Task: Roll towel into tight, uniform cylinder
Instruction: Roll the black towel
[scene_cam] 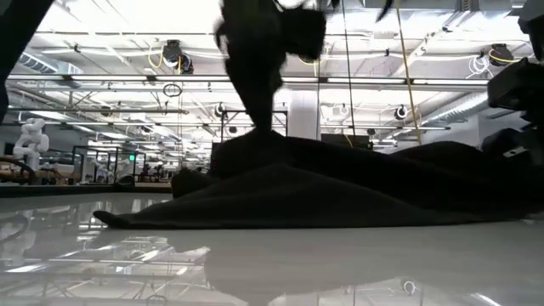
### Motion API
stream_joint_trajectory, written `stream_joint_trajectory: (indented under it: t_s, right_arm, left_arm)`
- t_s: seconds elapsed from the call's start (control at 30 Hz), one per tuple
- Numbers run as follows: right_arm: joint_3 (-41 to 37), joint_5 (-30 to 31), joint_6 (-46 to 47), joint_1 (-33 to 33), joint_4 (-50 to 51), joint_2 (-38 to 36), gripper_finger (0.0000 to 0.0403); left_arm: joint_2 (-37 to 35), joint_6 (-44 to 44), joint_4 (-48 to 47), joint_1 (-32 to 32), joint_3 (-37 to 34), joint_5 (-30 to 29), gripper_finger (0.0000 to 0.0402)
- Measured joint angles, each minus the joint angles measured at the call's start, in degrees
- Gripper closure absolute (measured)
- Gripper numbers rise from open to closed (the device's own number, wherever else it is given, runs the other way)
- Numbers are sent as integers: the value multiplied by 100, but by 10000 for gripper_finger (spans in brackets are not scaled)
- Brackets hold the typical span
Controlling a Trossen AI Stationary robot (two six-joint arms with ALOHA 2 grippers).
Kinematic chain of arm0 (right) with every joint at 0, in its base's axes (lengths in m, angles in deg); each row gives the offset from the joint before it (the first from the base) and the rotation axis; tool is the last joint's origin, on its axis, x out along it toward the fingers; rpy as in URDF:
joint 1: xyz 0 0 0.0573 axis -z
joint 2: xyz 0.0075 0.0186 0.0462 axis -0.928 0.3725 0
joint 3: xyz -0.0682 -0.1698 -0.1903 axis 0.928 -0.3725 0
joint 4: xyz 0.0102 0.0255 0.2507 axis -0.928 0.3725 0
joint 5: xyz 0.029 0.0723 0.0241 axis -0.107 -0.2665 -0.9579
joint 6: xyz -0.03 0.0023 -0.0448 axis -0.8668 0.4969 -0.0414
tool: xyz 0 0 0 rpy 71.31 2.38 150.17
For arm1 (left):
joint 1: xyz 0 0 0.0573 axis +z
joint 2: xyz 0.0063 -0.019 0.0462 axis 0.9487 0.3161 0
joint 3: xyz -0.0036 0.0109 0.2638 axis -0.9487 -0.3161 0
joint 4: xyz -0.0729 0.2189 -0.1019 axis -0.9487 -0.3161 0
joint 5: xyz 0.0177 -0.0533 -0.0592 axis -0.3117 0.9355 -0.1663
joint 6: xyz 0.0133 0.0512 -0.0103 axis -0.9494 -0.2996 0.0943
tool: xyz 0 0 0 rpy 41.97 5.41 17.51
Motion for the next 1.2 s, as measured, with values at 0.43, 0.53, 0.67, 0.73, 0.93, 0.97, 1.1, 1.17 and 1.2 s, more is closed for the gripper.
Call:
stream_joint_trajectory:
  t_s: [0.43, 0.53, 0.67, 0.73, 0.93, 0.97, 1.1, 1.17, 1.2]
  right_arm:
    - [-2, 335, -102, 0, -393, -2, 403]
    - [-2, 337, -144, 0, -547, -16, 403]
    - [-2, 337, -122, 0, -672, -15, 403]
    - [-2, 337, -63, 0, -694, -15, 403]
    - [-2, 333, 58, 0, -699, -15, 403]
    - [-2, 328, 86, 0, -697, -15, 403]
    - [-2, 309, 111, 0, -692, -13, 403]
    - [-2, 309, 110, 0, -711, -15, 403]
    - [-2, 307, 103, 0, -719, -15, 403]
  left_arm:
    - [-83, 1370, 1052, -2042, -399, 697, 244]
    - [65, 1788, 1556, -2276, -721, 512, 244]
    - [356, 2021, 1718, -2399, -968, 219, 244]
    - [515, 2121, 1685, -2406, -1050, 109, 244]
    - [642, 2298, 1640, -2374, -1033, -158, 244]
    - [632, 2308, 1625, -2370, -1019, -170, 244]
    - [575, 2342, 1517, -2423, -931, -539, 244]
    - [569, 2361, 1426, -2470, -884, -775, 244]
    - [569, 2363, 1359, -2486, -874, -807, 244]
